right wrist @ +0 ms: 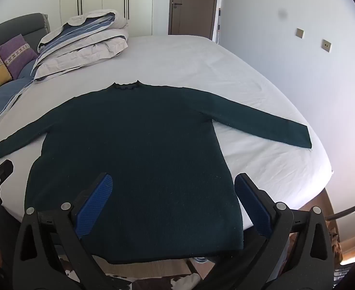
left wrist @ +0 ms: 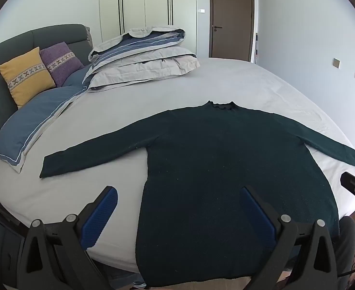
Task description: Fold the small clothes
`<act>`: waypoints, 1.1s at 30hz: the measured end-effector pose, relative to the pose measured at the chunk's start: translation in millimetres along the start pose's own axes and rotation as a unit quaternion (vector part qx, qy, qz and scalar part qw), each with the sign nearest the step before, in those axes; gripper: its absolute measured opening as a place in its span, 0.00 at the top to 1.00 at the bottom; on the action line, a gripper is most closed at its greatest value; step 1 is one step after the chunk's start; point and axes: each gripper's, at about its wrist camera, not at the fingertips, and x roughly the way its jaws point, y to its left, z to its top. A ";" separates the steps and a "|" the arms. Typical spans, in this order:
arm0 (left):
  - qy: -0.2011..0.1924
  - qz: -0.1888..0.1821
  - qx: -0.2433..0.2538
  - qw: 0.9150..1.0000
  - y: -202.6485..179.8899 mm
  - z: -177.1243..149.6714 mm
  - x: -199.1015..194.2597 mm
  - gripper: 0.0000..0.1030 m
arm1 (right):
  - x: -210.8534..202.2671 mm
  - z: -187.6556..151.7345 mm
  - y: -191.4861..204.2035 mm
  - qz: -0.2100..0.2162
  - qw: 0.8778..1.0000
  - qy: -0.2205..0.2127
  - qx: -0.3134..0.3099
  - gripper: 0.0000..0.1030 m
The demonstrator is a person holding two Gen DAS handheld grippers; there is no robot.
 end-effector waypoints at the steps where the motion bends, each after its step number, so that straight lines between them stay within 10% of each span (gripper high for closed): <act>1: -0.001 0.000 0.000 1.000 -0.1 0.0 -0.4 0.00 | 0.1 0.0 0.0 0.000 1.000 0.000 0.000 0.00; 33: 0.009 -0.003 -0.003 1.000 2.7 -6.8 3.4 0.00 | -0.2 -2.9 10.2 0.003 1.000 0.005 -0.005 0.00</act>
